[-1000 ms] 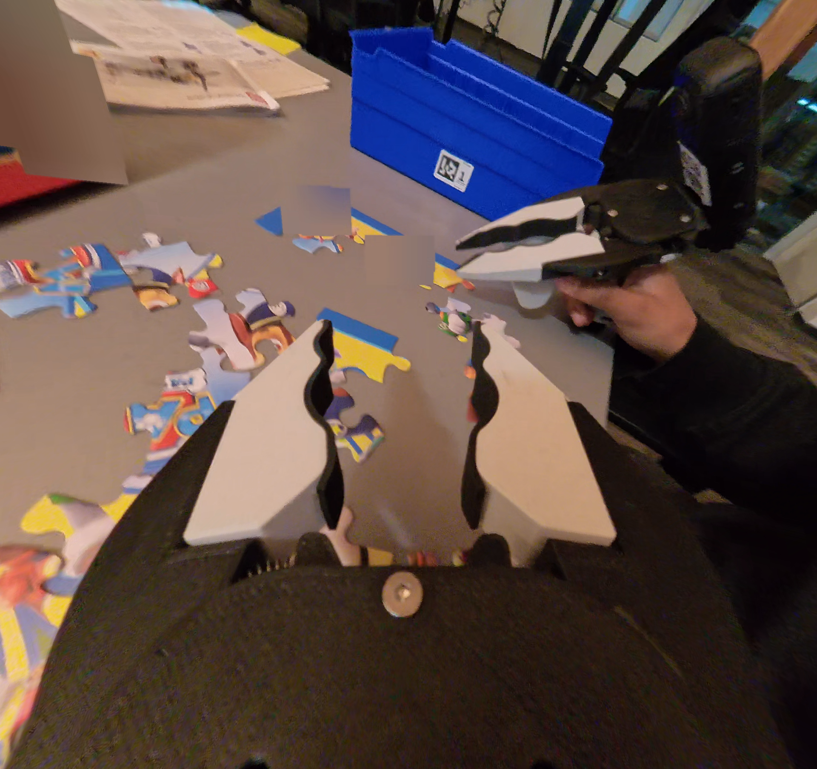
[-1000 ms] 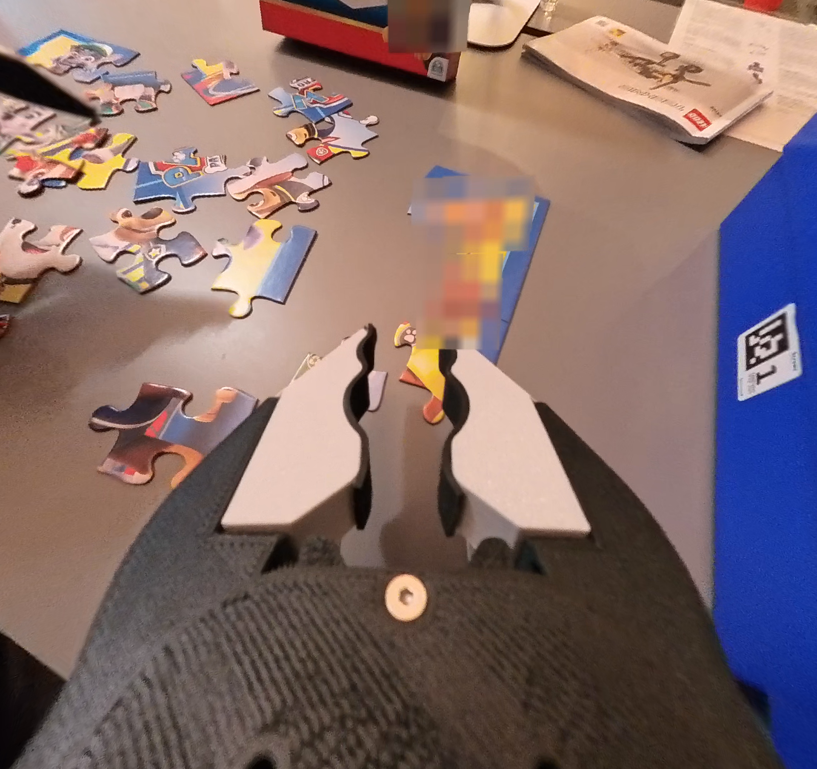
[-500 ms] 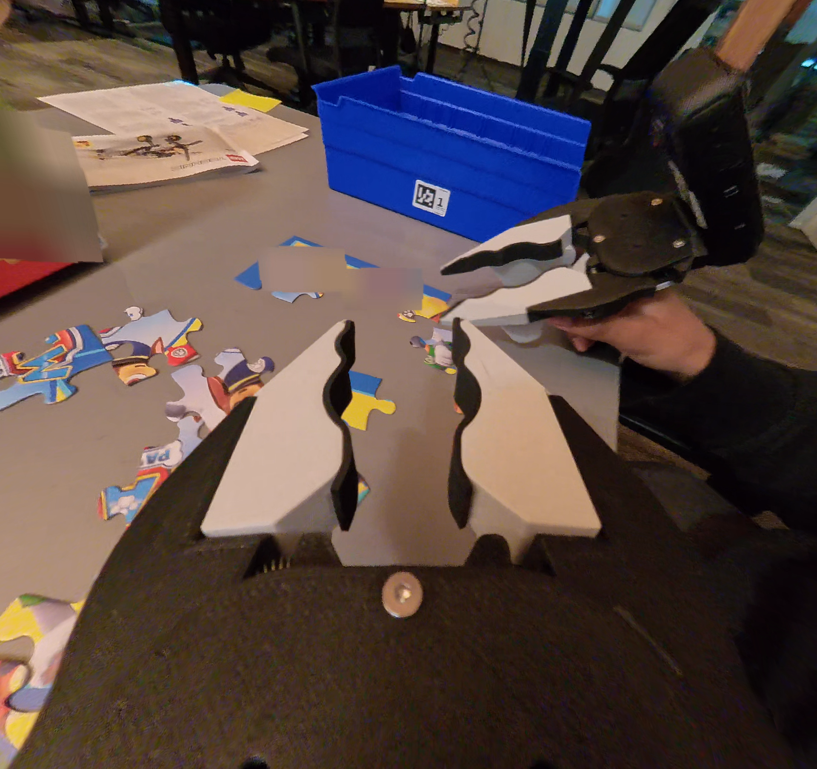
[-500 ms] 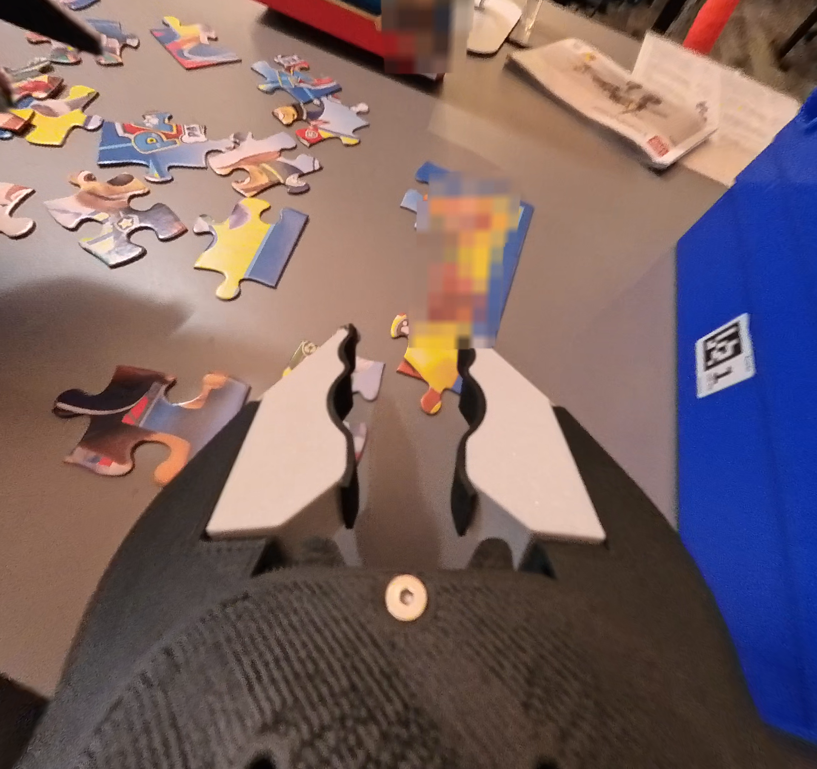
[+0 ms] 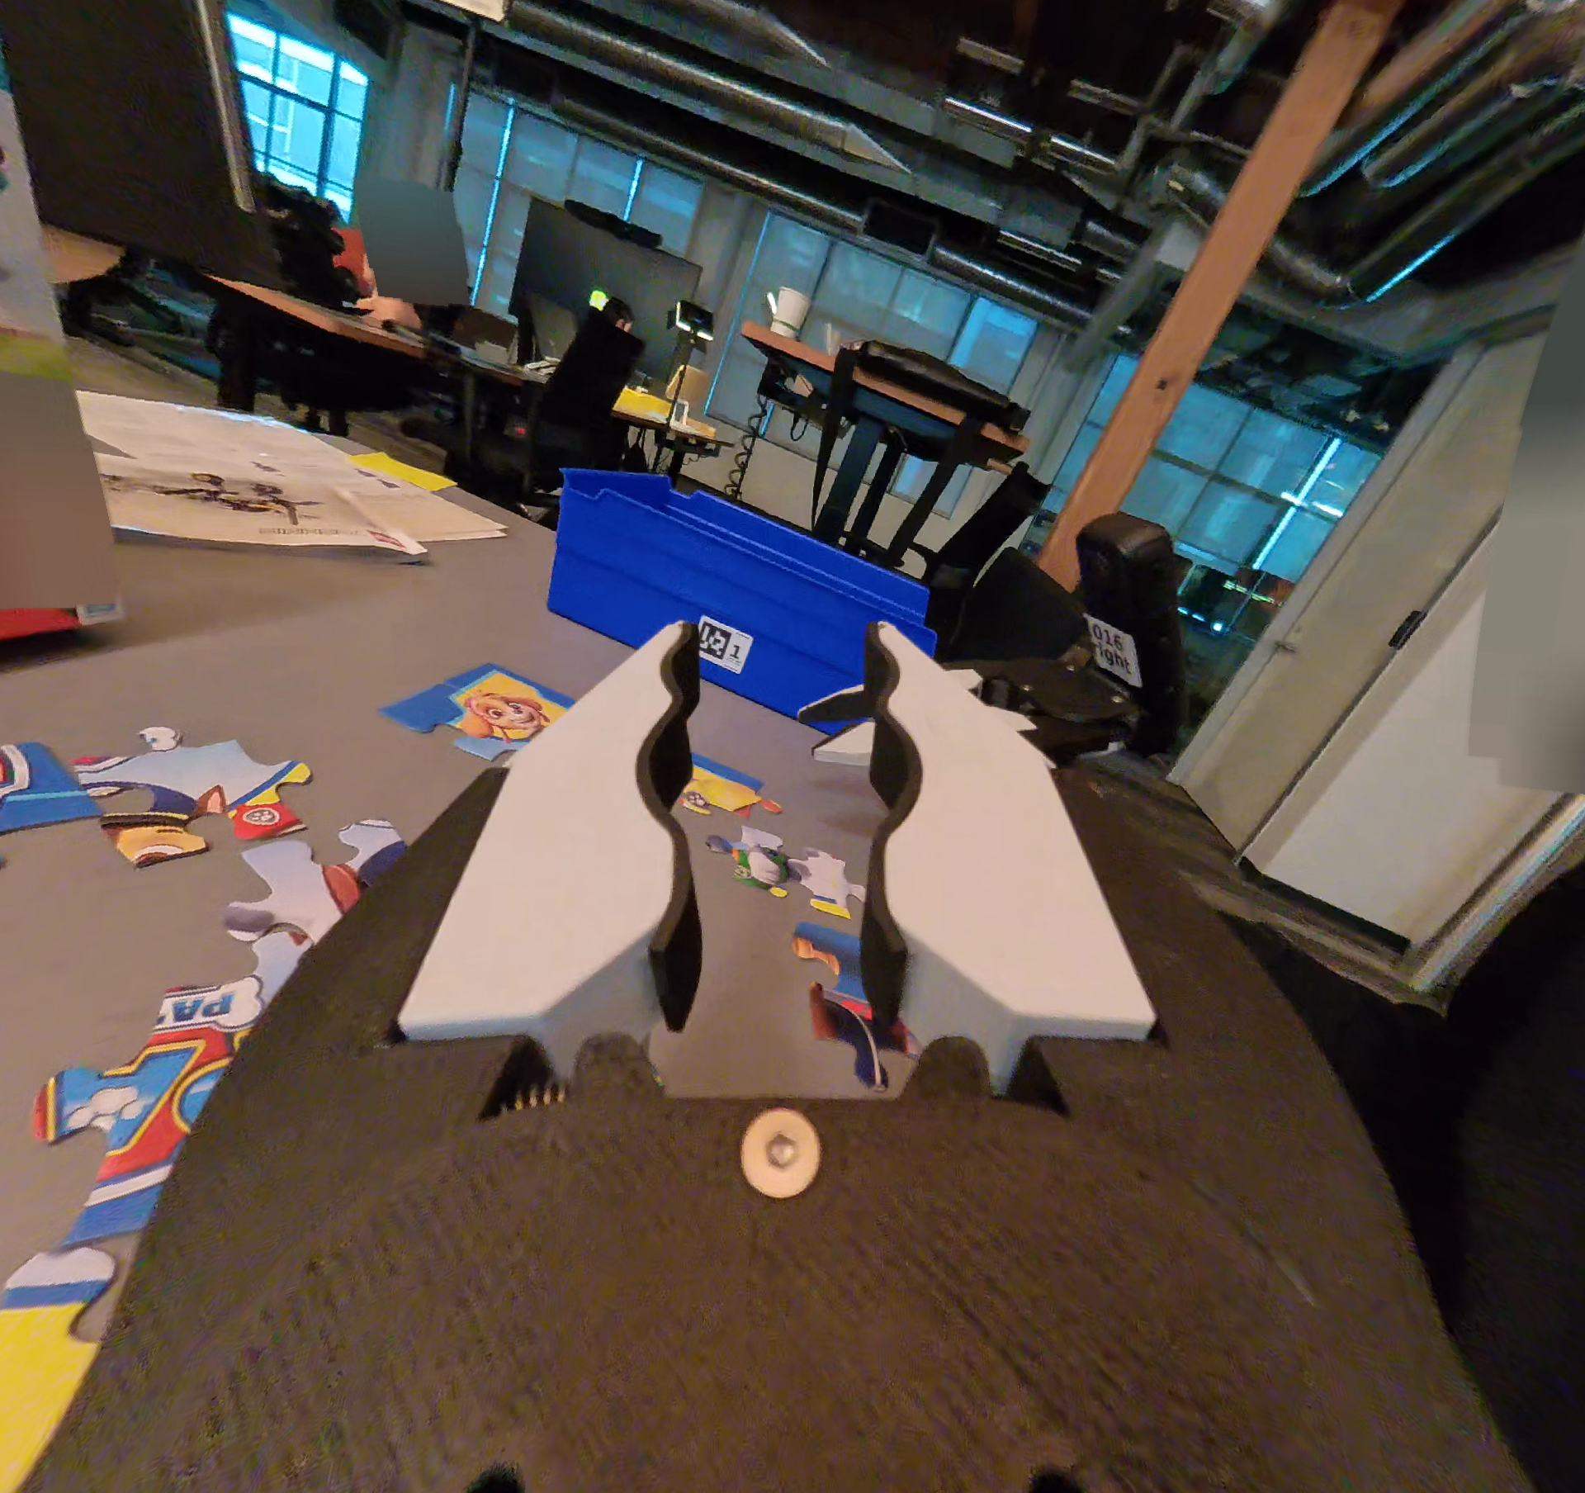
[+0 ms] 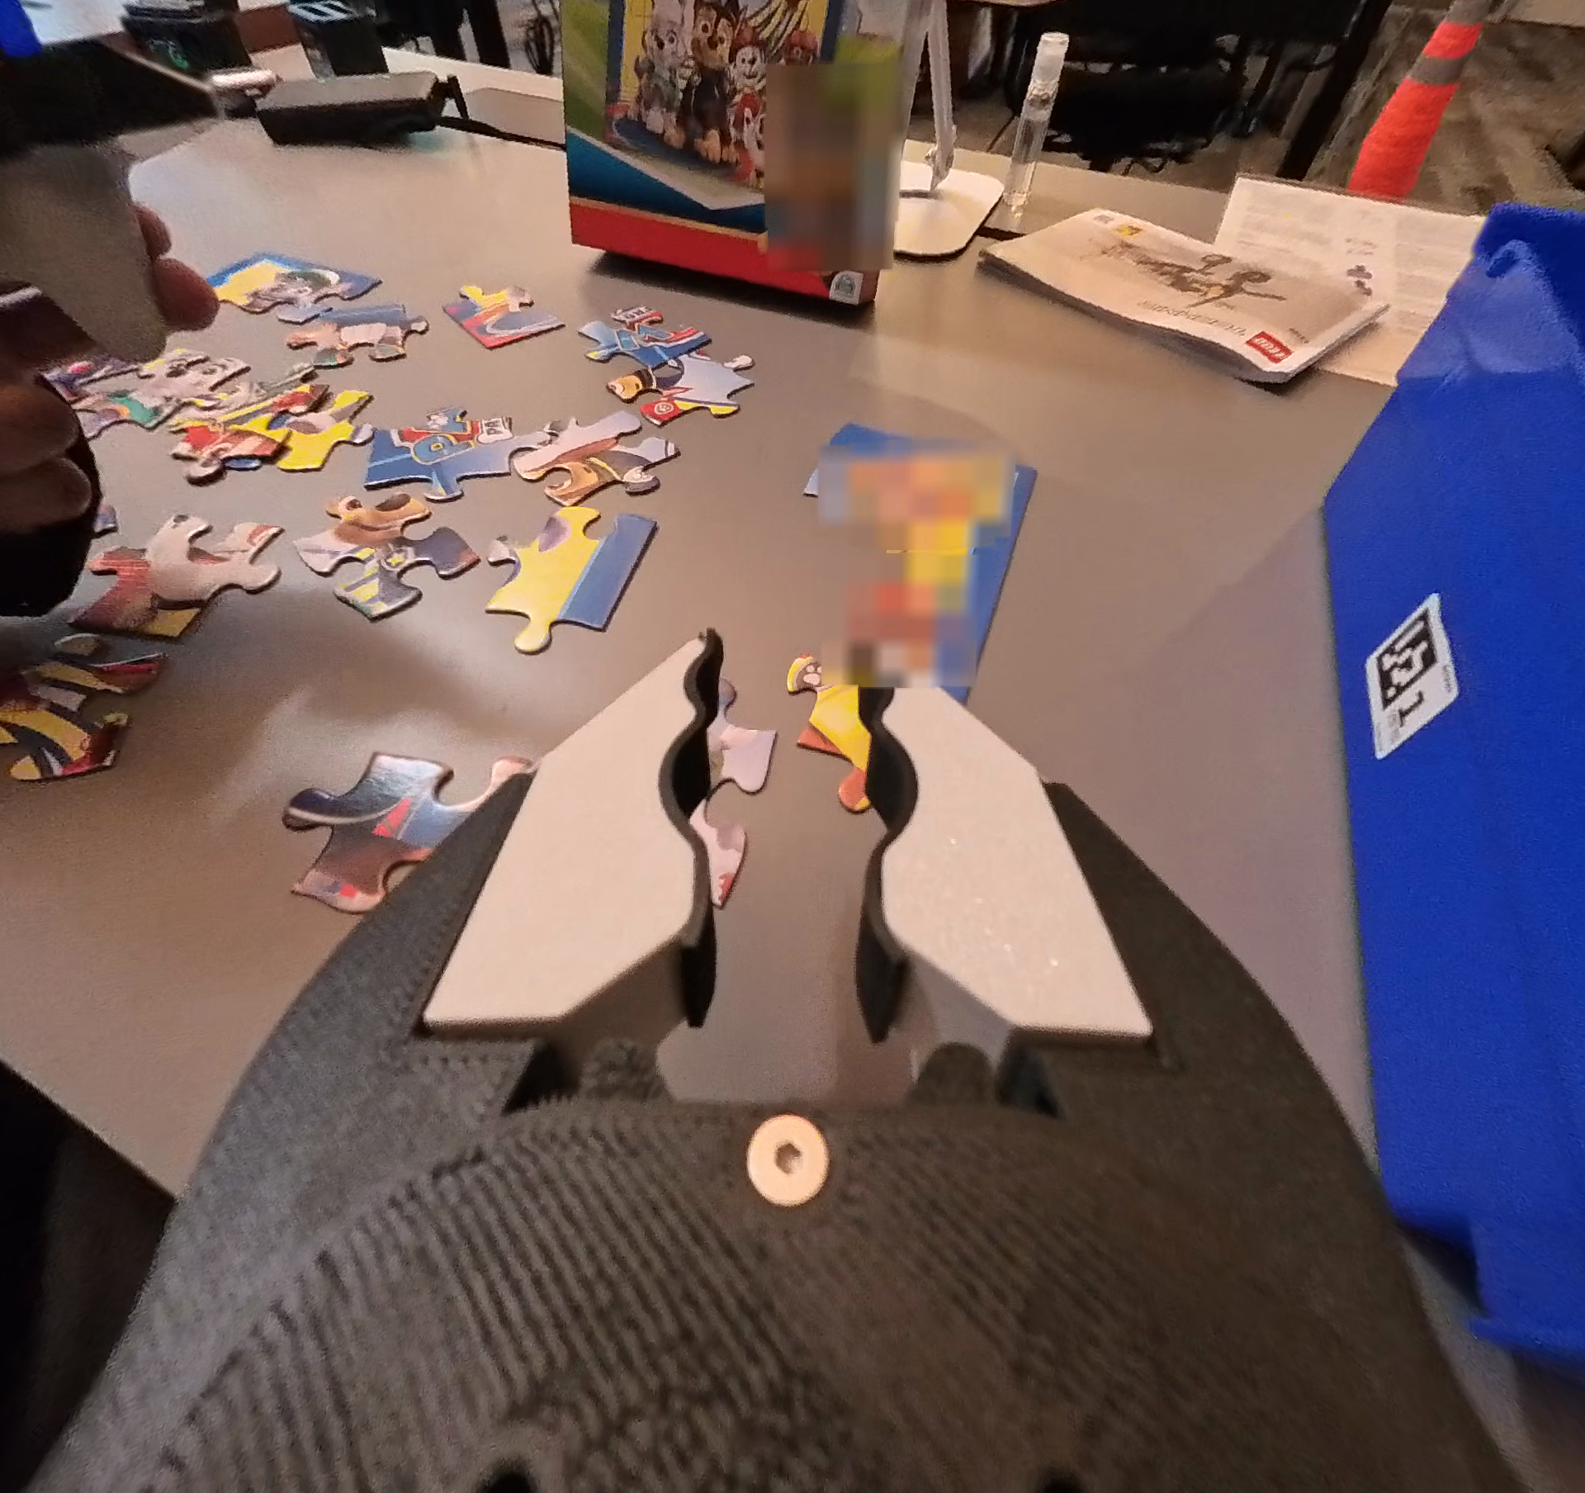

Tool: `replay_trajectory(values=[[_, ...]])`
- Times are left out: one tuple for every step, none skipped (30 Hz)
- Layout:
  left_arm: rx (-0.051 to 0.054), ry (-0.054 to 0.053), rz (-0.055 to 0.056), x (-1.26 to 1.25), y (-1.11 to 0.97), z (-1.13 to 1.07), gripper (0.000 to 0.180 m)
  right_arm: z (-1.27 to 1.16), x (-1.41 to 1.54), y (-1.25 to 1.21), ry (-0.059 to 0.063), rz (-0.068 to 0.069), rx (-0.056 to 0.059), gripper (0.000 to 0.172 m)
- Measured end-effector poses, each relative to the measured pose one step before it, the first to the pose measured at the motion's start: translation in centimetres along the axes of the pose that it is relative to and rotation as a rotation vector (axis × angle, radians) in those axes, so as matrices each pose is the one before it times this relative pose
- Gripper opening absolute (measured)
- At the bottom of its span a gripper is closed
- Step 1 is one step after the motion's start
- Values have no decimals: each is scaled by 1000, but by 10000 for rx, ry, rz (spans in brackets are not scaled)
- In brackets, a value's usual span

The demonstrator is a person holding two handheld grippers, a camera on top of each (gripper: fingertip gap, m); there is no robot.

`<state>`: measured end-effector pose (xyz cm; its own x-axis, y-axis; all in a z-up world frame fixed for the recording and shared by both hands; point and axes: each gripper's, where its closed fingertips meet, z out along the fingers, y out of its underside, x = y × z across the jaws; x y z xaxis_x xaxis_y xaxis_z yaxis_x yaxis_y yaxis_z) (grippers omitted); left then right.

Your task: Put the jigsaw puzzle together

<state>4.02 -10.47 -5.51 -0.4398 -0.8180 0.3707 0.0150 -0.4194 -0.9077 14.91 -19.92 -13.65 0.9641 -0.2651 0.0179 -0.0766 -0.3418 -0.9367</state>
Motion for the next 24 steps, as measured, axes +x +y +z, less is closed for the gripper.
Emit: replay_trajectory(values=[[-108,-4,112,168,272,157,37,82,20,109,-71,102,-83,31],[-238,-110,230,63,475,246,37,105,9,123,-46,66,-97,32],[-297,-109,314,98,514,264,37,88,-8,107,-26,23,-88,32],[-266,-49,332,200,465,242,37,83,-29,89,-12,-17,-71,32],[-221,-72,285,141,403,224,37,53,-35,50,7,-41,-46,32],[-176,-80,226,96,324,185,37,18,-29,25,13,-47,-20,32],[-125,-27,171,138,228,144,38,7,-47,2,-1,-42,-5,31],[-71,-16,113,99,129,84,37,8,-49,-3,-15,-23,0,31],[-28,-32,60,6,72,55,37,4,-25,13,-23,3,-3,31],[-27,0,3,-19,67,29,37,-3,2,-6,-23,23,-3,31],[-36,19,-61,-58,55,-15,37,16,0,8,-27,30,-3,31],[15,-23,-109,-158,-35,-57,37,5,-5,8,-25,27,-9,31],[86,-33,-108,-176,-141,-96,37,18,-8,23,-21,19,-18,31],[131,-18,-99,-153,-228,-127,37,26,-13,32,-19,9,-29,31],[135,-26,-114,-174,-234,-131,38,45,-23,49,-19,-1,-42,31],[118,-15,-132,-171,-201,-119,37,65,-44,80,-27,-12,-59,31],[99,17,-142,-108,-173,-83,37,85,-70,94,-43,-19,-81,31],[64,25,-136,-93,-102,-61,37,113,-99,126,-60,-23,-103,30],[25,22,-102,-66,-49,-32,37,128,-119,151,-72,-26,-125,30],[17,15,-50,-37,-36,-28,37,151,-154,179,-103,-31,-144,31],[20,-6,-2,-26,-37,-16,37,175,-294,213,-207,-31,-171,34],[-1,-32,27,-38,8,-11,37,174,-413,251,-331,-2,-195,41],[-29,-15,42,-8,47,9,37,119,-472,287,-386,31,-201,48],[-47,-31,73,-40,65,0,37,29,-545,429,-409,9,-251,51]])
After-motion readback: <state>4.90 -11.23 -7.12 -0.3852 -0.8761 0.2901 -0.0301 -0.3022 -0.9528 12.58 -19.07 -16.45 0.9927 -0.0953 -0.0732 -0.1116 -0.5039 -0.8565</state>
